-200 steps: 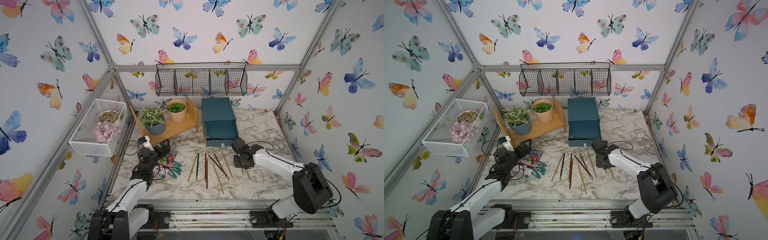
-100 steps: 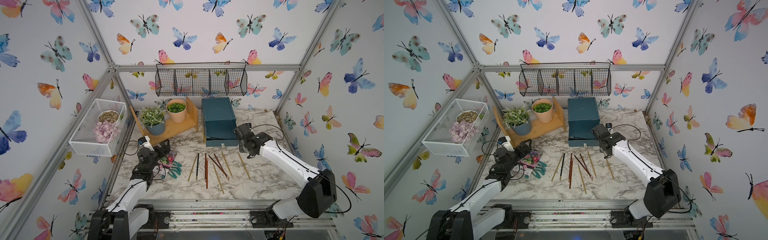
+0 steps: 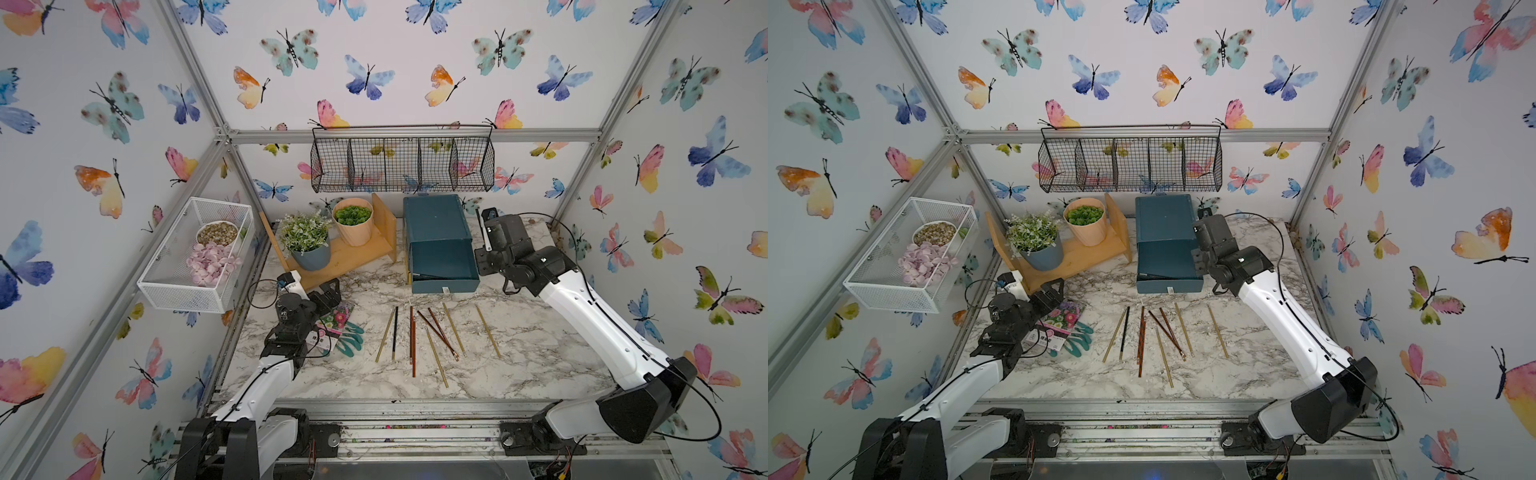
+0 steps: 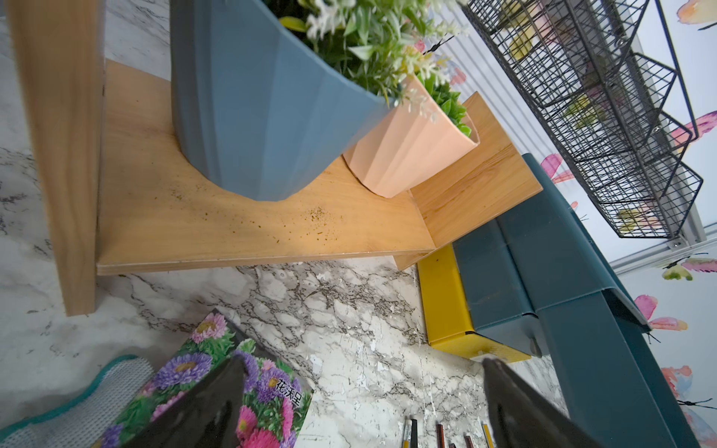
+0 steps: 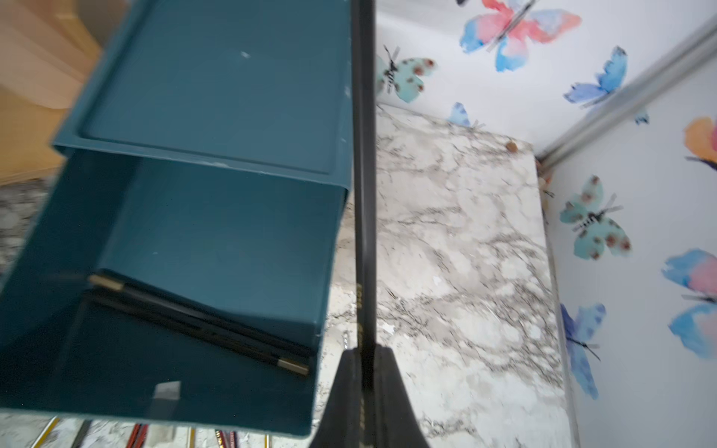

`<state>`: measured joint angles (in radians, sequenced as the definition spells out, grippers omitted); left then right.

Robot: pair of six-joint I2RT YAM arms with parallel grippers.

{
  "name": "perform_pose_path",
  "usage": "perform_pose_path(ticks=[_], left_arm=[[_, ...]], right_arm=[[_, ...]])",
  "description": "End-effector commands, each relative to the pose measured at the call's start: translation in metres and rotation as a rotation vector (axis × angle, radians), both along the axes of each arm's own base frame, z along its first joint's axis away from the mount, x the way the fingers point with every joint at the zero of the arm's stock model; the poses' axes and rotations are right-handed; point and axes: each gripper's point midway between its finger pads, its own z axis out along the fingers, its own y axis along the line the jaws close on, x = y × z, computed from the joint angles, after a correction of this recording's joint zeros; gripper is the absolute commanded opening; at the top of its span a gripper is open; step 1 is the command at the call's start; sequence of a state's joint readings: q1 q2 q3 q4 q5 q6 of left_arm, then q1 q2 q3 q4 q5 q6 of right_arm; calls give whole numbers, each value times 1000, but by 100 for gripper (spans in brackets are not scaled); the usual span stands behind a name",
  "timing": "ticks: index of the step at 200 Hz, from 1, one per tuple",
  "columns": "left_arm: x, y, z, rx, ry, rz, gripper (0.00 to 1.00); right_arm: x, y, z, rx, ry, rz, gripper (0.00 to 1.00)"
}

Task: Please place the pencils in the drawer according to their color
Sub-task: Place the pencil in the drawer.

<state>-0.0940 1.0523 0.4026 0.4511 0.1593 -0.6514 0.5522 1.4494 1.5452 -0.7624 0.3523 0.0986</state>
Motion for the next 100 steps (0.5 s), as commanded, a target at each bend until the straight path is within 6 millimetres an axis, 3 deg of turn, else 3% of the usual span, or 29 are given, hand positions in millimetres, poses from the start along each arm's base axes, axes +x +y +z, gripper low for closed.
perform_pose_path(ticks=[1,37,100], left_arm=[[1,-10,8,6,-15,-54,98],[0,-11,9,9,-16,-62,98],[-1,-15,8,17,-5,-90,98]], right_arm=[[4,36,-2,9,27,214,4],[11,57,-11,1,60,323,4],[11,72,-43,-26,170,410,3]])
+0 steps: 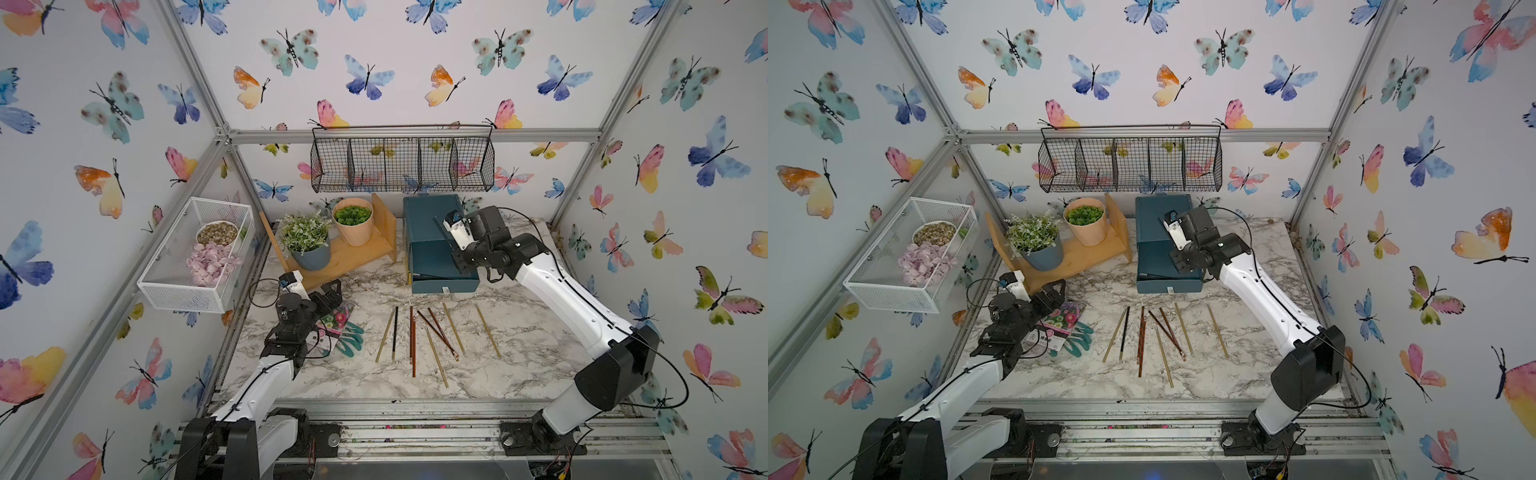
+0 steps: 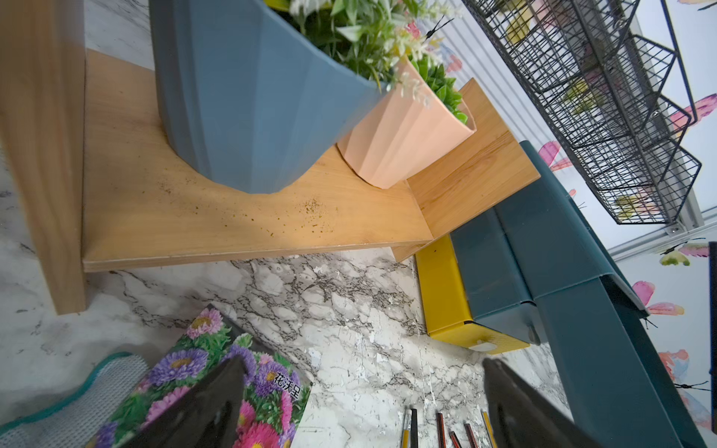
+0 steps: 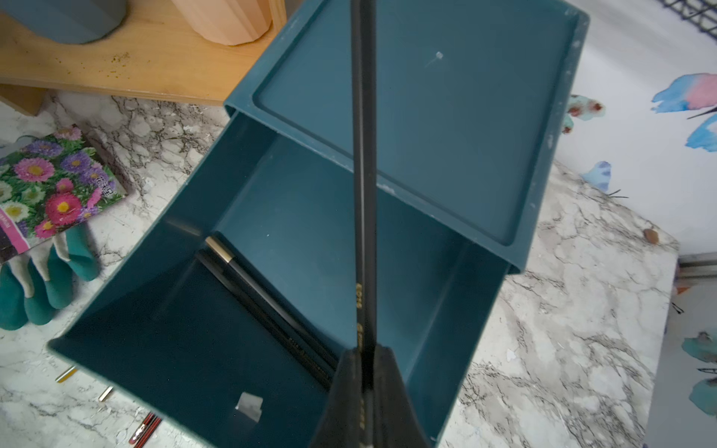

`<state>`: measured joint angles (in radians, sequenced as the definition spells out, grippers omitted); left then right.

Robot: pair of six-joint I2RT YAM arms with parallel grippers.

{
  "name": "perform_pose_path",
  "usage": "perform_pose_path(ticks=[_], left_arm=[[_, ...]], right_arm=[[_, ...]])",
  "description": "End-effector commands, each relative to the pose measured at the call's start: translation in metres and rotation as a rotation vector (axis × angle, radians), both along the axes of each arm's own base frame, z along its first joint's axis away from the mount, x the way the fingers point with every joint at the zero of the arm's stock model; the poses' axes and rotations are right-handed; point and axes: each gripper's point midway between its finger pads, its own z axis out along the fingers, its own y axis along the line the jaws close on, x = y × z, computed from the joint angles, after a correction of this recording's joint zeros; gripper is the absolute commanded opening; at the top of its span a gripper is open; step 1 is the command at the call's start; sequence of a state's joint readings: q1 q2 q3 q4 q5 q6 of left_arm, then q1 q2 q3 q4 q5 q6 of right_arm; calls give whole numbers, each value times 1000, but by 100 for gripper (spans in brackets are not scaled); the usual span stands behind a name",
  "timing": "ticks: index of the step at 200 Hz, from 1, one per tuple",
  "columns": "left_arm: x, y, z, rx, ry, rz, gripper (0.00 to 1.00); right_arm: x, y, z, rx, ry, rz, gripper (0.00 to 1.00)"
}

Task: Please place the pencils in the drawer according to their color
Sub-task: Place the pencil in the drawer.

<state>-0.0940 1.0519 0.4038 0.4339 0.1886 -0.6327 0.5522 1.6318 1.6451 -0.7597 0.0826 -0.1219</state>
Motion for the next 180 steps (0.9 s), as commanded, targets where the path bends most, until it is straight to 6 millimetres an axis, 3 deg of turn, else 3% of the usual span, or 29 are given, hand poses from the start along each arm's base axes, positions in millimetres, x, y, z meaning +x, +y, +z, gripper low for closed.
perform_pose_path(ticks=[1,72,90,119,157,180], left_arm=[[1,-10,11,6,-16,-58,98],[1,-19,5,7,28,-111,98],[2,-22,0,16,63,-124,99],[0,-39,-5,79,100,-191,100],[-8,-70,-13,187,144,-280,98],[-16,-82,-20,235,171,-326,90]], right_arm=[[-6,9,-5,5,46,67,3],[-17,4,-23,-17,114,66,3],[-19,4,-23,-15,117,65,15],[-19,4,-20,-4,113,62,27],[-18,6,-12,23,93,55,34],[-18,4,0,46,64,36,38]])
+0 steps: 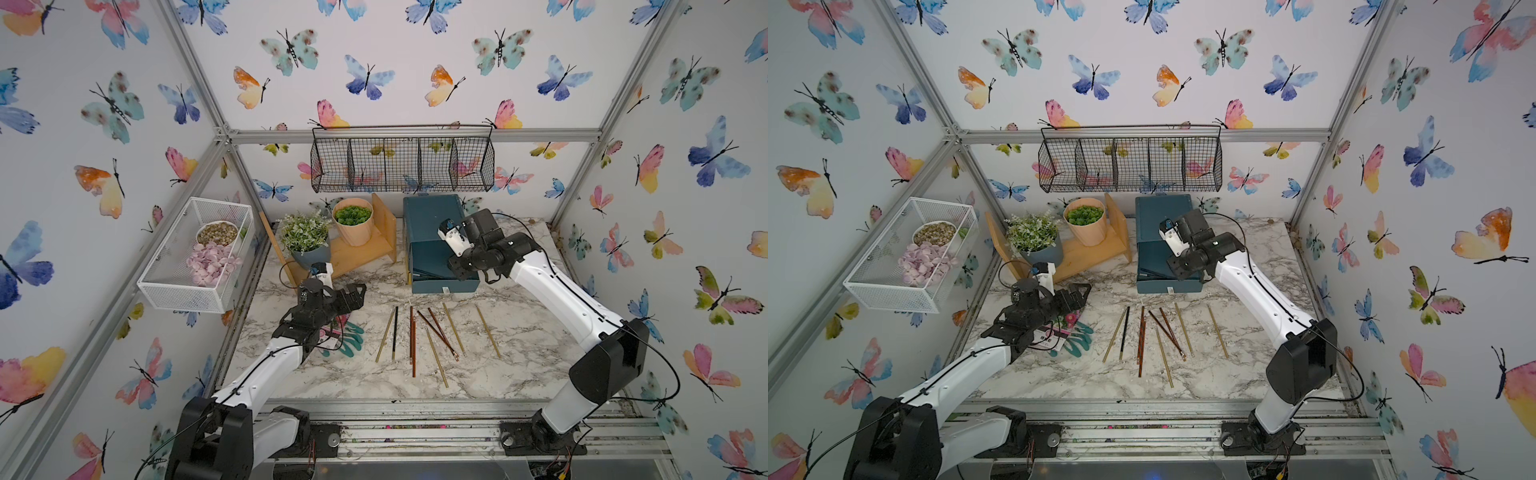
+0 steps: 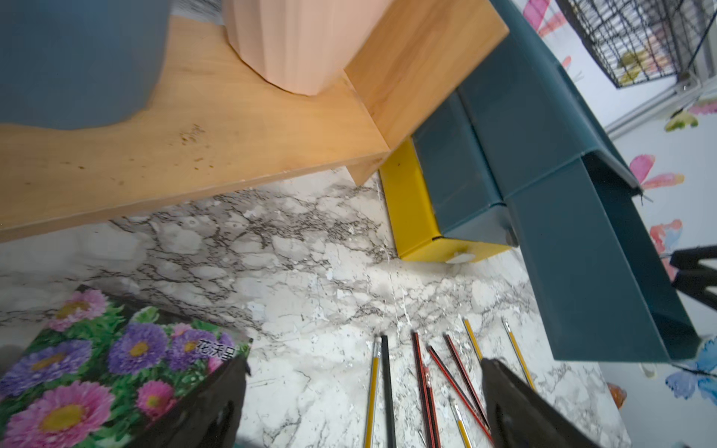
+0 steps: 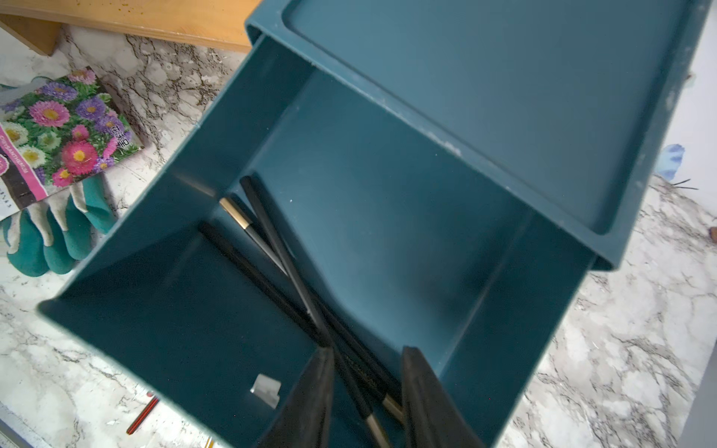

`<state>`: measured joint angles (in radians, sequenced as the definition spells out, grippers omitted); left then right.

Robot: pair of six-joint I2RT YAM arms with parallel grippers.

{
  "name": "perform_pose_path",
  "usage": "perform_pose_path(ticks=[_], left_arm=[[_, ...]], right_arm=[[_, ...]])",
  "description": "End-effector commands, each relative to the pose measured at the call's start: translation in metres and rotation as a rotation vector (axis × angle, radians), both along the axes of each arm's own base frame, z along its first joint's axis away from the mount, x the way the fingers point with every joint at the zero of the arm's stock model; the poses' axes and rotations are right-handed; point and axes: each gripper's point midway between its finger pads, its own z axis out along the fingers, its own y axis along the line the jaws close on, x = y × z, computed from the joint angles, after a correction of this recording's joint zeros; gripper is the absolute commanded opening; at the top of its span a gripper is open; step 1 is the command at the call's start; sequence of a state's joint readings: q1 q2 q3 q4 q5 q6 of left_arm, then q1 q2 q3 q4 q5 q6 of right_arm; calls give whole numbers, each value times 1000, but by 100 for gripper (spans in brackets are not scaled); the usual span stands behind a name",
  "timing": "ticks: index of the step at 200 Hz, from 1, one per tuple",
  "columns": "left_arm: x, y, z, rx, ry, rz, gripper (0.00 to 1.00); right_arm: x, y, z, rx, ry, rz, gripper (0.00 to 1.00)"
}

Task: Please place the pencils in the drawer according to their color
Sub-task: Place the pencil in the drawer.

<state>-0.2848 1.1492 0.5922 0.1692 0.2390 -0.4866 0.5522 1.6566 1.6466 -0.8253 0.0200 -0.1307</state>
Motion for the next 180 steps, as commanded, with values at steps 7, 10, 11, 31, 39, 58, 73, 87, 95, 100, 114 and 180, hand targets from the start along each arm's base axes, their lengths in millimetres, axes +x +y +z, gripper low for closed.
perform_pose_path(ticks=[7,10,11,31,39,58,73,87,95,100,114,180], left_arm=[[-11,-9,-18,108,48,-52,88],[-13,-10,-19,112,53,-58,87],[-13,-11,-20,114,55,-60,86],[-22,-19,-27,157,77,-92,81],[-26,-25,-29,180,83,-108,79],[-37,-36,-38,255,103,-142,75],[-42,-43,-45,302,121,-164,68],[-47,-51,-51,323,139,-187,61],[-50,-56,-54,328,151,-202,61],[-51,-59,-56,329,157,-209,61],[-59,-70,-62,342,179,-237,60],[-87,-99,-102,456,341,-296,53]], right_arm=[[-4,-2,25,65,-45,-25,39],[-4,-2,27,66,-50,-31,39],[-4,-3,27,67,-52,-33,40],[-3,-10,40,81,-90,-86,48],[-2,-14,46,88,-111,-112,51],[-2,-25,62,111,-170,-180,60],[-2,-37,75,134,-225,-246,68],[-4,-49,87,158,-281,-311,76],[-6,-58,94,169,-316,-352,81],[-7,-63,97,178,-334,-378,84],[-10,-75,106,195,-380,-436,98],[-17,-109,118,207,-494,-595,98]])
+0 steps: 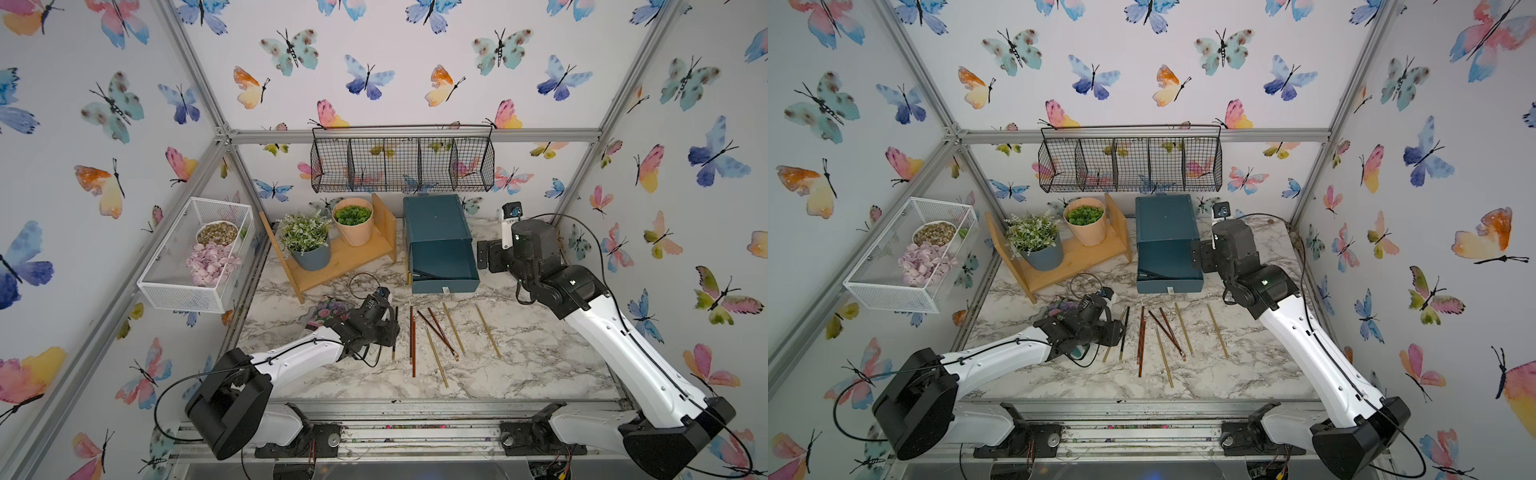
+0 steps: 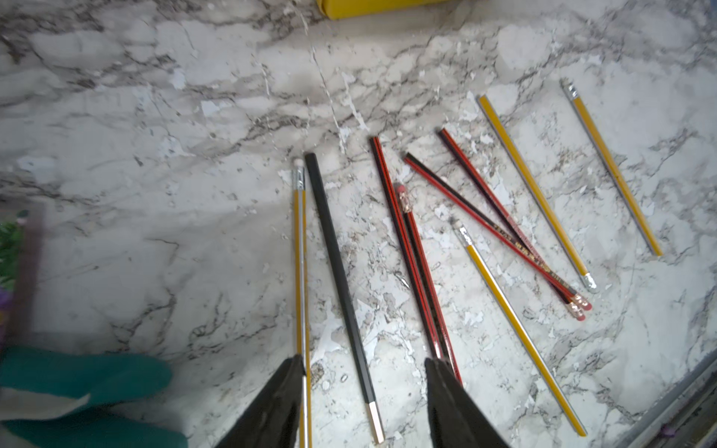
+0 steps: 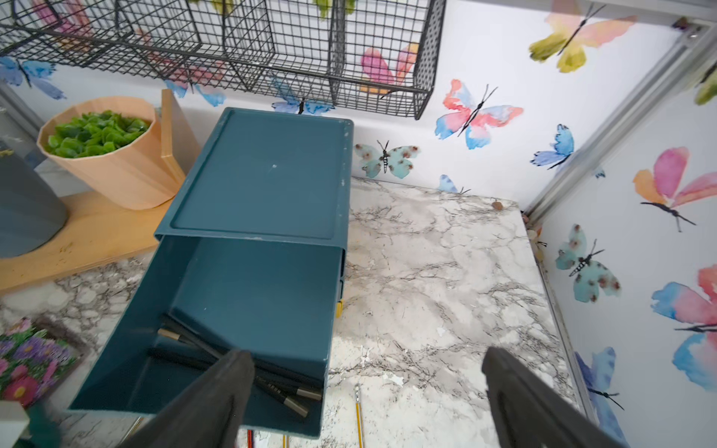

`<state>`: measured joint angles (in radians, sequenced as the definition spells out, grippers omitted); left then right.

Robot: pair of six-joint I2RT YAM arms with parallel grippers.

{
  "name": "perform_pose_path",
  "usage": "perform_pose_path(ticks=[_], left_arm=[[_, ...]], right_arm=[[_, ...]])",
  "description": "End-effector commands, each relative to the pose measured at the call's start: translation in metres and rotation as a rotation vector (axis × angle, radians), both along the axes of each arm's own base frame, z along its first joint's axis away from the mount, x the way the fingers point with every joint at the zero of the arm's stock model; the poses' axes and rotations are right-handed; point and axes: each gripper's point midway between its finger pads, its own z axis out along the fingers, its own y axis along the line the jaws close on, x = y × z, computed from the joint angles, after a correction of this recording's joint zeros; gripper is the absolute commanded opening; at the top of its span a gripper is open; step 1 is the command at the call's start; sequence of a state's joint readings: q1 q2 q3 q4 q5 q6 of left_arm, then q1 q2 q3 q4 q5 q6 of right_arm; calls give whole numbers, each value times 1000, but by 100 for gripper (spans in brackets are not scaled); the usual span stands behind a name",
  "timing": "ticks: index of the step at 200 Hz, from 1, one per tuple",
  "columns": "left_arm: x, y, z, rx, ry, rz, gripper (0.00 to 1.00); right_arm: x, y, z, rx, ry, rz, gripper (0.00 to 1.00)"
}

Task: Please place the pencils in the drawer according to their color
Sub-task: Pick up the pencil from the center of the board.

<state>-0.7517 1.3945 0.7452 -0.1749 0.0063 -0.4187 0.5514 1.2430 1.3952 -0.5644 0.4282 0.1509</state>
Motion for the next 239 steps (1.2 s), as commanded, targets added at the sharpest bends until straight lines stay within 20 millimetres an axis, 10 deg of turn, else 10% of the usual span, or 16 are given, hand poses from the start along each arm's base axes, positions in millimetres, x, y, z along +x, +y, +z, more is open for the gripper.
perform_pose_path(ticks=[1,239], left_arm=[[-7,3,-15,83,54,25,53],[-10,0,-75,410,340,2,30]], right_arm=[[4,-16,6,12,-52,-107,98],[0,-22,3,16,-79,-127,98]])
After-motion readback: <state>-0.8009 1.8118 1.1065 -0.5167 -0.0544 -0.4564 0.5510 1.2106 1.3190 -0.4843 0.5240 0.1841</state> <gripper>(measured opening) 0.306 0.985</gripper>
